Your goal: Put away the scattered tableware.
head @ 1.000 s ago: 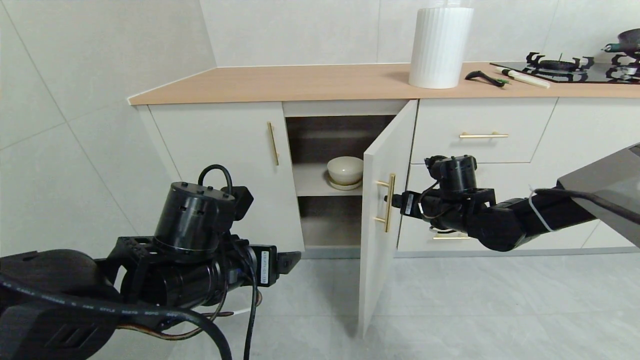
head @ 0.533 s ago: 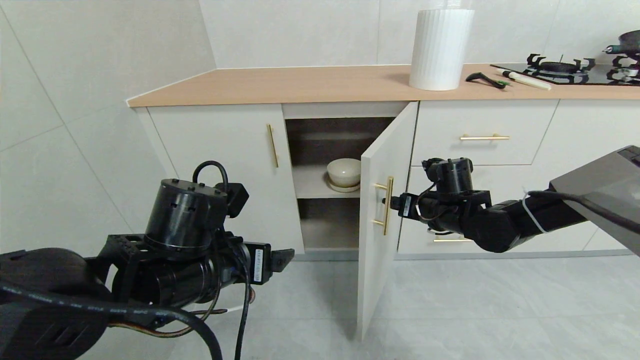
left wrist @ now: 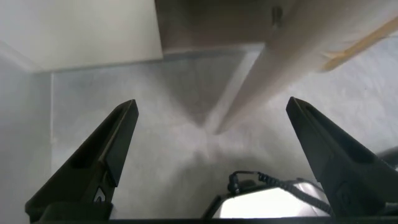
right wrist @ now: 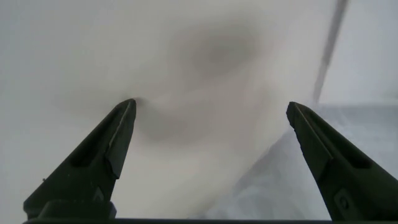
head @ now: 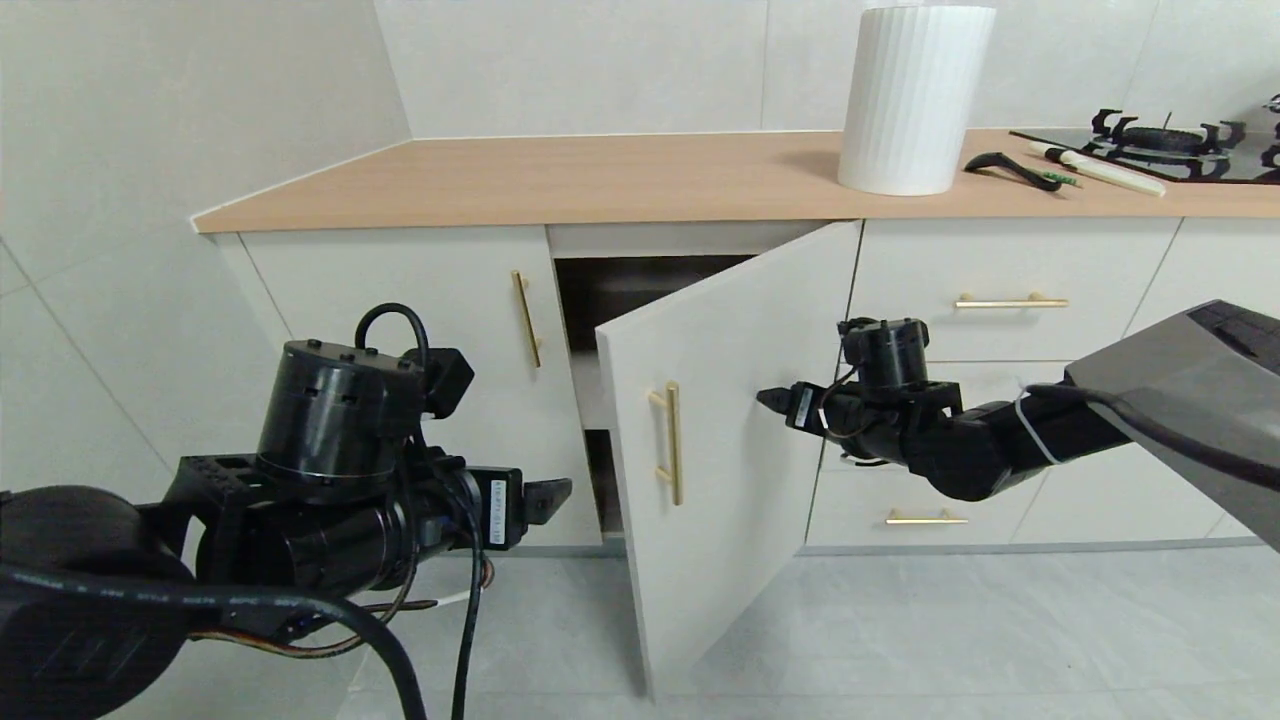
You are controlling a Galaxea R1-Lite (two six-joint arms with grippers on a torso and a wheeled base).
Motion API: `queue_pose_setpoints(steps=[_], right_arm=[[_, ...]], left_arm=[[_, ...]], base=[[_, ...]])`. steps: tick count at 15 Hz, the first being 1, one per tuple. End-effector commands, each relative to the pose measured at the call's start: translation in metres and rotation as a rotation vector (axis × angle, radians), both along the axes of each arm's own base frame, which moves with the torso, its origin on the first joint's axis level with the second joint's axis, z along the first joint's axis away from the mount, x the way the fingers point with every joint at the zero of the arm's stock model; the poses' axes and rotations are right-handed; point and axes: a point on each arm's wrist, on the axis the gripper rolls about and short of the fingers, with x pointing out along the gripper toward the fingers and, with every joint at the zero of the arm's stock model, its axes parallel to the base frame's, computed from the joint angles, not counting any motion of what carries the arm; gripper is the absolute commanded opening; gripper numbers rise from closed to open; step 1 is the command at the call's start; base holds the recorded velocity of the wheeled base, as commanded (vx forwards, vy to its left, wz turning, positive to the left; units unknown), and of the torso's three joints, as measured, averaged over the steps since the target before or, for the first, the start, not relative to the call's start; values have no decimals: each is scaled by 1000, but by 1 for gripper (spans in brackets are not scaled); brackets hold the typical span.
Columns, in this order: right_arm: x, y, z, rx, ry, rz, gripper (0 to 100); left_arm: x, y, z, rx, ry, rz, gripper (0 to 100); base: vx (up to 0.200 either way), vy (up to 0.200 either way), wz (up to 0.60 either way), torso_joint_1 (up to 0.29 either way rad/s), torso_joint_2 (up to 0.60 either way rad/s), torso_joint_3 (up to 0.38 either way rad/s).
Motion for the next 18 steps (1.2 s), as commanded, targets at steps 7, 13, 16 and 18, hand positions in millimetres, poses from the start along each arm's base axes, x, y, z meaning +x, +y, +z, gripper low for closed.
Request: queue_pose_setpoints(steps=[7, 13, 16, 18], right_arm=[[35, 14, -9, 123, -38, -165, 100], [57, 20, -21, 143, -77, -254, 100], [73, 13, -31, 133, -104, -327, 100], [84, 1, -33, 136, -119, -365, 100]], left_arm=[[2, 3, 3, -5, -10, 15, 100], [0, 4, 6, -13, -23, 15, 100], [0, 4, 7, -14, -25, 15, 100], [0, 4, 7, -14, -25, 15, 100]], base=[[0, 0, 0, 0, 0, 0], [0, 0, 0, 0, 0, 0], [0, 0, 0, 0, 0, 0], [0, 0, 0, 0, 0, 0]])
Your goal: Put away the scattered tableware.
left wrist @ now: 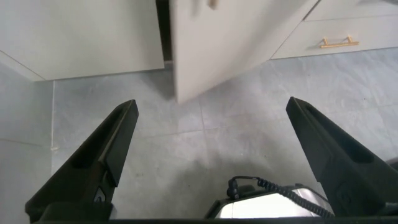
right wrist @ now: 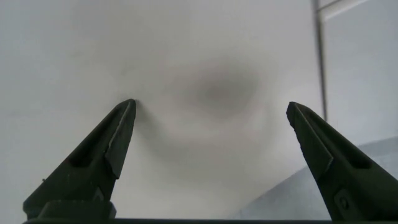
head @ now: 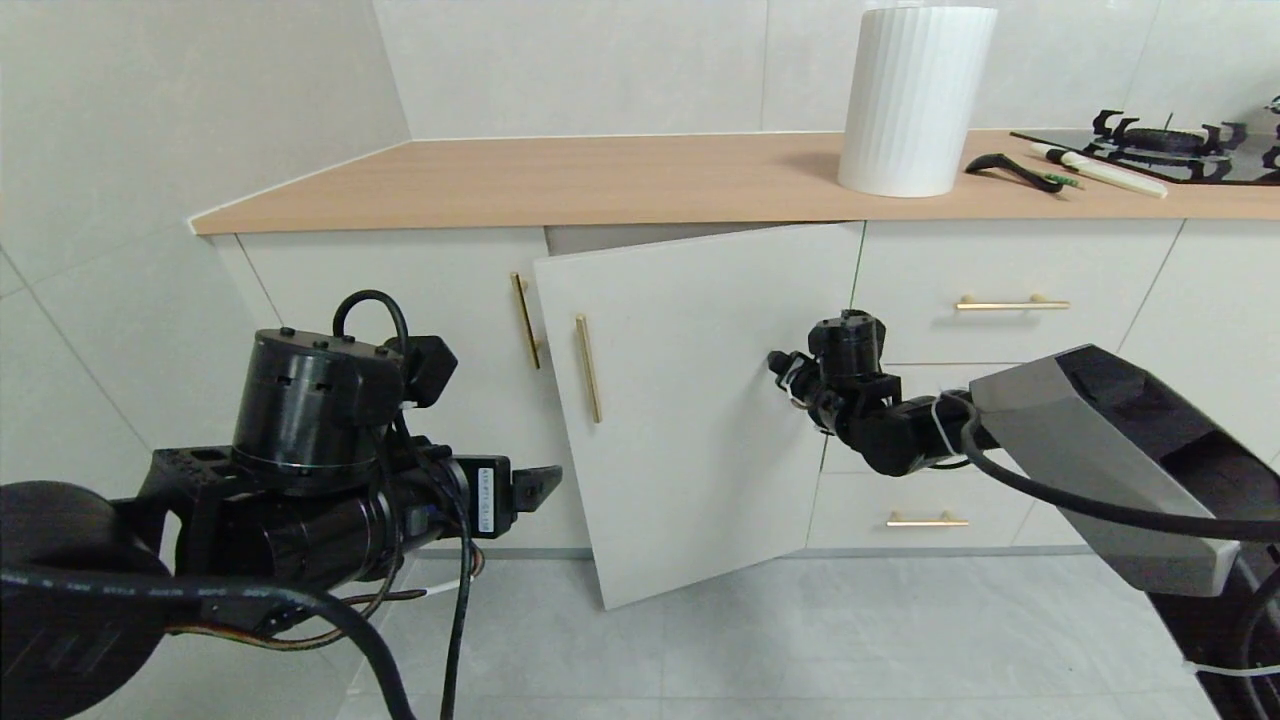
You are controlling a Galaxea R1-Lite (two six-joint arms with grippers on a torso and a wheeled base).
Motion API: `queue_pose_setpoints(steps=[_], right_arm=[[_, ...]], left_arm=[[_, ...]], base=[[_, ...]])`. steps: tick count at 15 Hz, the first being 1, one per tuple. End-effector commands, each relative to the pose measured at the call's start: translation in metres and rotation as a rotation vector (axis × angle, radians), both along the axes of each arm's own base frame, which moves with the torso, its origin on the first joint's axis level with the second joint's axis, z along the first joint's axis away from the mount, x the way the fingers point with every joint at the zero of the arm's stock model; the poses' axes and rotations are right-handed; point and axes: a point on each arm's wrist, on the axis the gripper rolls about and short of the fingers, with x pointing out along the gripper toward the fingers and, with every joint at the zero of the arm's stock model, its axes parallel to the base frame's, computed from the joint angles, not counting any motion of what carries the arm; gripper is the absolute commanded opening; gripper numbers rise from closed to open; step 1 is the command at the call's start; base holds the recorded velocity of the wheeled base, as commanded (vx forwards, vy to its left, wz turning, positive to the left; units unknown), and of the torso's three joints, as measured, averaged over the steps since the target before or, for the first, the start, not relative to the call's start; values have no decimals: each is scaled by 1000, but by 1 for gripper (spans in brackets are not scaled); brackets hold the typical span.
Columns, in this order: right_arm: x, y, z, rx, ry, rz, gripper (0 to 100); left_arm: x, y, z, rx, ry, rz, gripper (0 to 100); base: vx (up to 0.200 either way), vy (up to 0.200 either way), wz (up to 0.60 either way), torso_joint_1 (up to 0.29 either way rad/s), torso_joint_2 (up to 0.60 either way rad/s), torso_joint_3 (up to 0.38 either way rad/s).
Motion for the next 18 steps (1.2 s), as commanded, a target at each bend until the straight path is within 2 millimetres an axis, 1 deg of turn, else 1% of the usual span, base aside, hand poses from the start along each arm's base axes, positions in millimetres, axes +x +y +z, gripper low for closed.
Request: queue_pose_setpoints(steps=[1, 4, 9, 12, 14, 18], right_arm=[[9, -8, -11, -5, 5, -24, 100], [15, -14, -10, -1, -7, -41, 100], [27, -24, -16, -11, -4, -98, 100], [29, -25, -14, -9, -11, -102, 100], [31, -27, -19, -12, -6, -107, 100], [38, -31, -20, -19, -5, -140, 100]], left_arm=[[0, 0, 0, 0, -1, 1, 100], [0, 0, 0, 0, -1, 1, 100], [0, 0, -1, 1, 2, 1, 100], [0, 0, -1, 1, 2, 1, 100], [0, 0, -1, 1, 2, 1, 100], [0, 0, 0, 0, 0, 1, 100]], base=[[0, 0, 0, 0, 0, 0], [0, 0, 0, 0, 0, 0], [0, 0, 0, 0, 0, 0], [0, 0, 0, 0, 0, 0], [0, 0, 0, 0, 0, 0], [0, 0, 0, 0, 0, 0]])
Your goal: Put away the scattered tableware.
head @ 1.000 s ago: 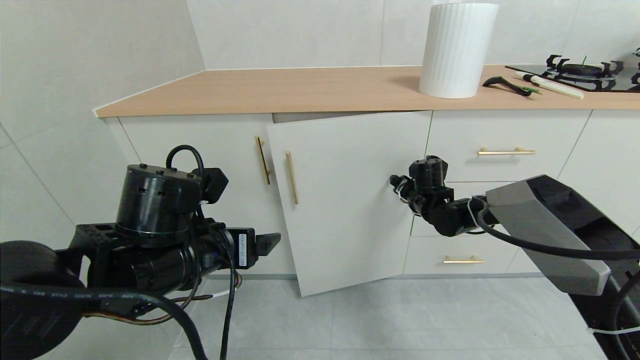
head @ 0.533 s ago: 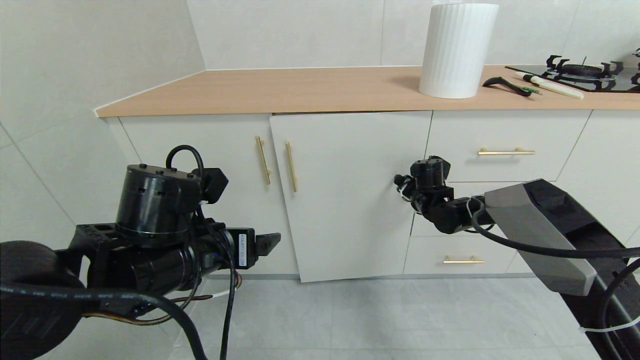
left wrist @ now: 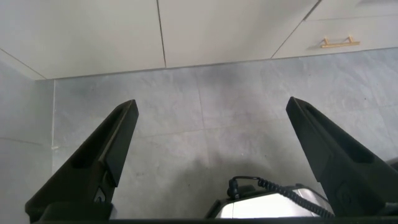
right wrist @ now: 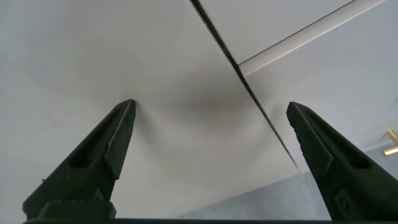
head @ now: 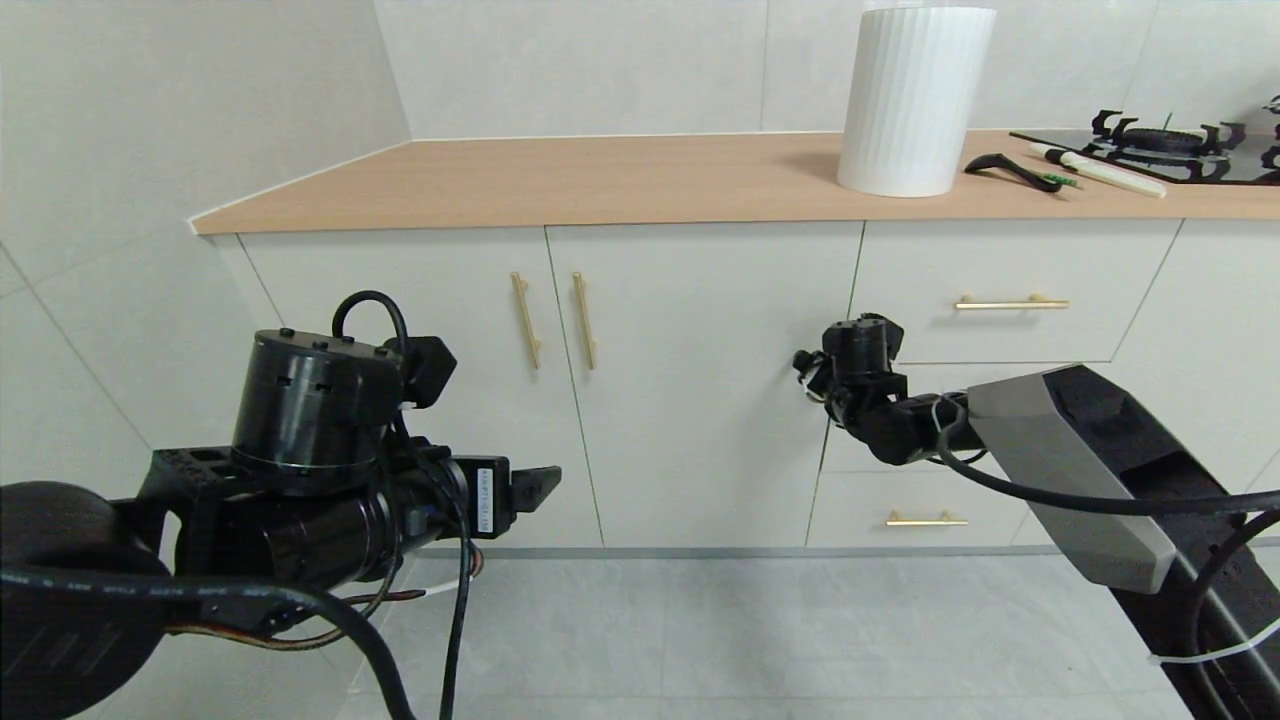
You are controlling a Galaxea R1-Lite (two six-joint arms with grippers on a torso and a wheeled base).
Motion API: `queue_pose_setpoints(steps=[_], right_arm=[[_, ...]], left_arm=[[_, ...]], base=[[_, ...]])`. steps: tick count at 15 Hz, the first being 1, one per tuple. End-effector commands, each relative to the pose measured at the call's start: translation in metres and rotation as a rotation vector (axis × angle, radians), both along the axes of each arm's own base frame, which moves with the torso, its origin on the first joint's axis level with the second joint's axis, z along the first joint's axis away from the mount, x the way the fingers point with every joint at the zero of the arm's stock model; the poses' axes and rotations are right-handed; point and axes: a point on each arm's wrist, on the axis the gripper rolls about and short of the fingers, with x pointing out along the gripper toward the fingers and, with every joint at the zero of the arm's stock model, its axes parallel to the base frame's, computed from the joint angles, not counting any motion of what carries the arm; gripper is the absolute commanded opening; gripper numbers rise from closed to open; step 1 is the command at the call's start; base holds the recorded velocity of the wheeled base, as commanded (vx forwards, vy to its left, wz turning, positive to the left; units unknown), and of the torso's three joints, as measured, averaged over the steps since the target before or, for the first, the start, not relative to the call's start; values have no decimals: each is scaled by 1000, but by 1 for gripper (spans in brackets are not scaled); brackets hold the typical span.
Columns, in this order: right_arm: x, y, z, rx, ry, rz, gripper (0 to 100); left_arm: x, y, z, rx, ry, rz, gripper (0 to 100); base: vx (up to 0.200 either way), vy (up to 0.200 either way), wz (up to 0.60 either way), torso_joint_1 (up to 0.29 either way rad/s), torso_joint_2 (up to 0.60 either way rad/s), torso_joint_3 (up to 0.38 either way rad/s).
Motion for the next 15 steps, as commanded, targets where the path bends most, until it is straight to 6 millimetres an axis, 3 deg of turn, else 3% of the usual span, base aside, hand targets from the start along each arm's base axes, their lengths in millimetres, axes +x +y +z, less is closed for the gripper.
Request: queue_pose_setpoints(steps=[1, 3, 6, 9, 11, 13, 14, 15], right_arm=[[3, -2, -3, 0, -5, -12, 100], [3, -2, -1, -1, -2, -13, 100], [-16, -2, 14, -4, 34, 22, 100], [-73, 8, 63, 25, 67, 191, 100], [-116, -1, 103, 34, 51, 234, 100], [-158, -17, 132, 40, 31, 242, 100], [-198, -34, 150, 42, 12, 237, 100], [-228, -49, 164, 47, -14, 232, 100]], left_arm=[[1, 0, 0, 1, 1, 1, 100], [1, 0, 0, 1, 1, 1, 100], [0, 0, 1, -1, -2, 1, 100], [-4, 2, 7, -14, -25, 1, 100], [-9, 8, 17, -33, -58, 10, 100], [-17, 18, 33, -62, -113, 30, 100], [-35, 30, 48, -96, -174, 42, 100], [-44, 39, 50, -101, -194, 63, 100]], base=[[0, 0, 0, 0, 0, 0], [0, 0, 0, 0, 0, 0], [0, 0, 0, 0, 0, 0], [0, 0, 0, 0, 0, 0], [0, 0, 0, 0, 0, 0], [0, 0, 0, 0, 0, 0], [0, 0, 0, 0, 0, 0], [0, 0, 0, 0, 0, 0]])
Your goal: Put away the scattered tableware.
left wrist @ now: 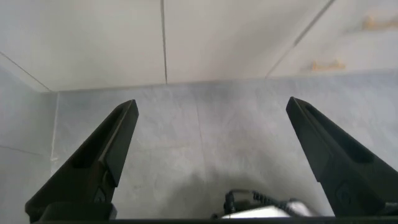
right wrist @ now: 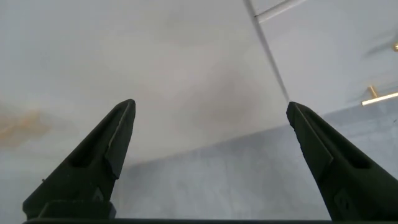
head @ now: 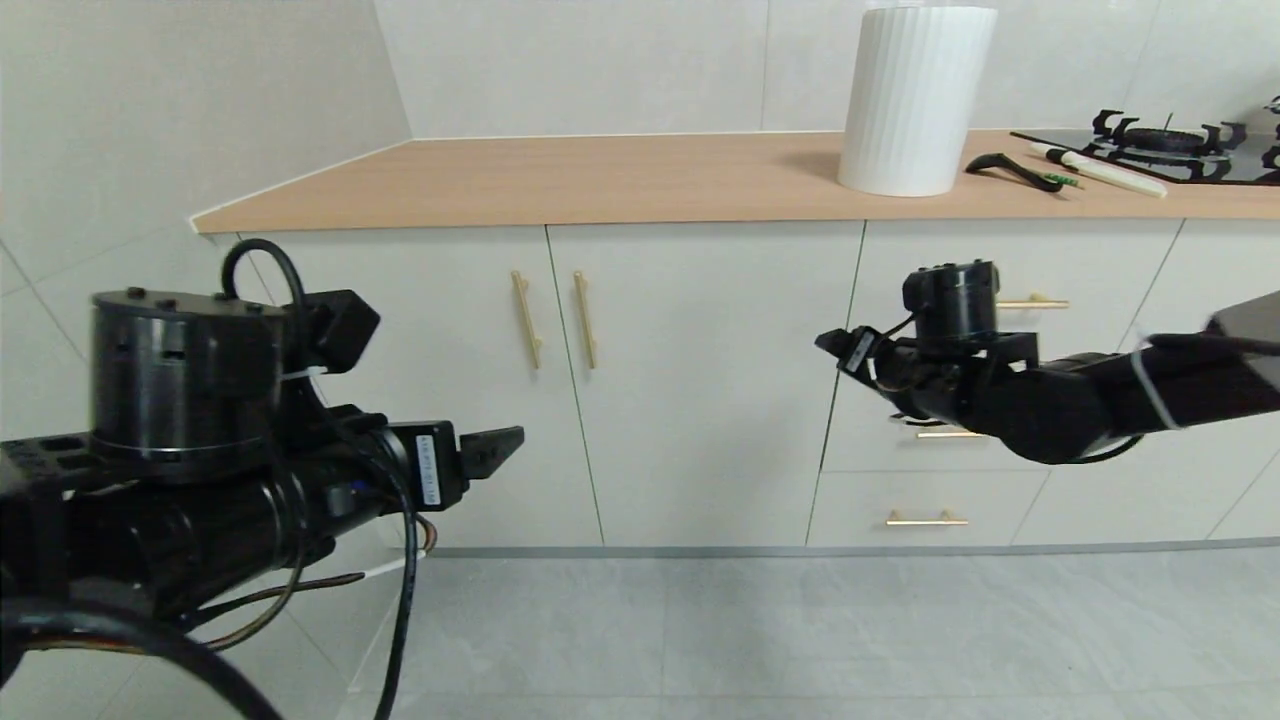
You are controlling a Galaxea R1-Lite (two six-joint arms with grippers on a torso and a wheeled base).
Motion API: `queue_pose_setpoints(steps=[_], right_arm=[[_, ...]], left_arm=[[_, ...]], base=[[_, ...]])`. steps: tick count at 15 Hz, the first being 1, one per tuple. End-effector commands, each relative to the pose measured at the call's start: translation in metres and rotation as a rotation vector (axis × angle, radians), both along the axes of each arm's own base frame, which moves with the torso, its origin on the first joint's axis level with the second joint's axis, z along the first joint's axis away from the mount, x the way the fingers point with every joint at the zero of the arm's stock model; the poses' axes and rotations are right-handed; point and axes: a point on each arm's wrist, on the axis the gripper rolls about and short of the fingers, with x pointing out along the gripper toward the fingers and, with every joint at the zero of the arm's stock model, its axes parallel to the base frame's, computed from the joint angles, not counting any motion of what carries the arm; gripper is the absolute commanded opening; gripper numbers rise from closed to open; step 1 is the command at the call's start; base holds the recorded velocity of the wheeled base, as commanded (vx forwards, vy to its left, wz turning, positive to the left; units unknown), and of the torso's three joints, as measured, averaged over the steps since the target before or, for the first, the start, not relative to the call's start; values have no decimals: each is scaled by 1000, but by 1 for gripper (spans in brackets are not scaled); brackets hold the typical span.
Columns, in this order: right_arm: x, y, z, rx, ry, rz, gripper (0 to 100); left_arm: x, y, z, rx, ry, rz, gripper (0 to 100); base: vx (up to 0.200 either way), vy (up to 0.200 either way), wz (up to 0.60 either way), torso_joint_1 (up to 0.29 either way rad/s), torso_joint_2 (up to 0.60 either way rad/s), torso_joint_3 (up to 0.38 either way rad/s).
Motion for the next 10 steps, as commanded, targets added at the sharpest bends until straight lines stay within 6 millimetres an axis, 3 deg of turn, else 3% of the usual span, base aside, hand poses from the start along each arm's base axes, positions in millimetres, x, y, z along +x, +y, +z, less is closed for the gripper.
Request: queue_pose_setpoints(steps=[1, 2, 3, 5, 6, 9, 10], right_arm=[[-114, -49, 65, 32, -118, -1, 100], [-130, -57, 68, 18, -133, -2, 100], [-174, -77, 79, -23, -203, -4, 100], [-232, -104, 93, -77, -337, -28, 100], [-246, -110, 95, -102, -373, -34, 100], [-334, -143, 94, -349, -599, -153, 100], [-347, -147, 92, -383, -625, -171, 100]], left_arm=[[-38, 26, 19, -47, -98, 37, 100], [-47, 31, 20, -52, -116, 42, 100], [-70, 47, 20, -63, -157, 71, 100], [-107, 74, 23, -14, -219, 143, 100], [-116, 79, 24, -8, -227, 160, 100], [-189, 105, 22, 4, -301, 172, 100], [-200, 108, 18, 19, -310, 167, 100]], base=[[0, 0, 0, 0, 0, 0], [0, 0, 0, 0, 0, 0], [0, 0, 0, 0, 0, 0], [0, 0, 0, 0, 0, 0], [0, 0, 0, 0, 0, 0], [0, 0, 0, 0, 0, 0], [0, 0, 0, 0, 0, 0]])
